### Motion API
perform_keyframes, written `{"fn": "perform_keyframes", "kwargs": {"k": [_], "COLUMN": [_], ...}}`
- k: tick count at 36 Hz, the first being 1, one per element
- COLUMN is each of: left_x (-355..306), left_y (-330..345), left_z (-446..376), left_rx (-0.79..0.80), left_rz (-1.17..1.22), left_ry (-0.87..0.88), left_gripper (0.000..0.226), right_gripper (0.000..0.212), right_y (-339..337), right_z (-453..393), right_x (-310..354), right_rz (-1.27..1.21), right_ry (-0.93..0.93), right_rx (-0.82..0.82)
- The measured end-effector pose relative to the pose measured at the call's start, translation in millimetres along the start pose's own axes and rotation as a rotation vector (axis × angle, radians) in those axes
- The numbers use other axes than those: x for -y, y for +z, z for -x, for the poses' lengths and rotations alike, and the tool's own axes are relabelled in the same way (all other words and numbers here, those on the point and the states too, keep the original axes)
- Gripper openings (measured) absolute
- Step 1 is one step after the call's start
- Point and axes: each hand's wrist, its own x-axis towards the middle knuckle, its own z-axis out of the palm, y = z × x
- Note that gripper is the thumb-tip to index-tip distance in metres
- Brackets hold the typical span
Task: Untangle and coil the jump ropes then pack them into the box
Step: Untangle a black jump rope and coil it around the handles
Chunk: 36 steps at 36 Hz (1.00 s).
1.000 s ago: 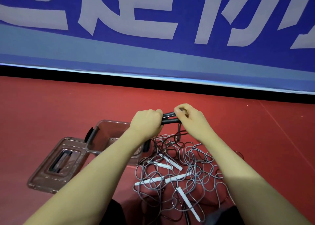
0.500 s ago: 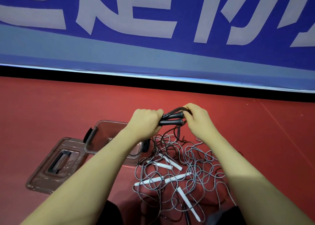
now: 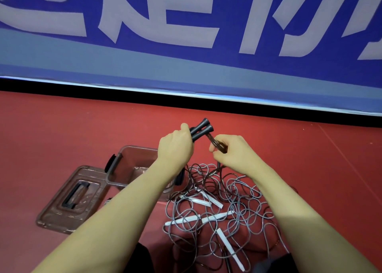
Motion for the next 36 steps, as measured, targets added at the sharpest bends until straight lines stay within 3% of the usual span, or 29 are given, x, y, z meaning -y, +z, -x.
{"fn": "perform_keyframes", "kwargs": {"k": [3,6,9,11,14,18,23,27,32,36], "left_x": [3.2,4.2,4.9,5.7,5.5,6.2,4.2,8.0,-1.4,-15.3], "left_y": [1.8,3.7,4.4,5.0,5.5,4.4,2.3,1.8,-1.7,-14.2], "left_z": [-2.0,-2.0,-1.8,-1.6,1.4,4.6,7.5,9.7,11.4,14.1], "left_rx": [0.017,0.047,0.044,0.059,0.109,0.126,0.091,-0.18,-0.279,-0.135], "left_rz": [-0.003,-0.01,-0.057,-0.111,-0.188,-0.271,-0.284,-0.068,0.055,0.114], "left_ry": [-0.009,0.012,0.07,0.127,0.264,0.433,0.631,0.788,0.712,0.388], "left_gripper": [0.017,0.015,0.014,0.016,0.019,0.021,0.022,0.017,0.014,0.025], "right_gripper": [0.015,0.025,0.025,0.022,0.007,0.021,0.023,0.025,0.021,0.012], "right_y": [-3.6,-4.6,-2.1,-1.2,-1.5,-4.2,-7.6,-9.2,-7.5,-7.5], "right_z": [1.1,0.2,3.0,4.4,-0.6,-9.5,-10.1,-11.0,-12.6,-6.7], "right_x": [4.8,3.5,1.5,3.6,1.6,-1.2,-10.6,-18.2,-24.4,-14.3], "right_rz": [0.285,0.563,0.544,0.388,0.095,-0.233,-0.185,-0.21,-0.153,0.184], "right_ry": [-0.087,-0.37,-0.459,-0.346,-0.063,0.107,0.237,0.268,0.205,0.129], "right_rx": [-0.062,-0.363,-0.585,-0.633,-0.56,-0.467,-0.351,-0.281,-0.255,-0.177]}}
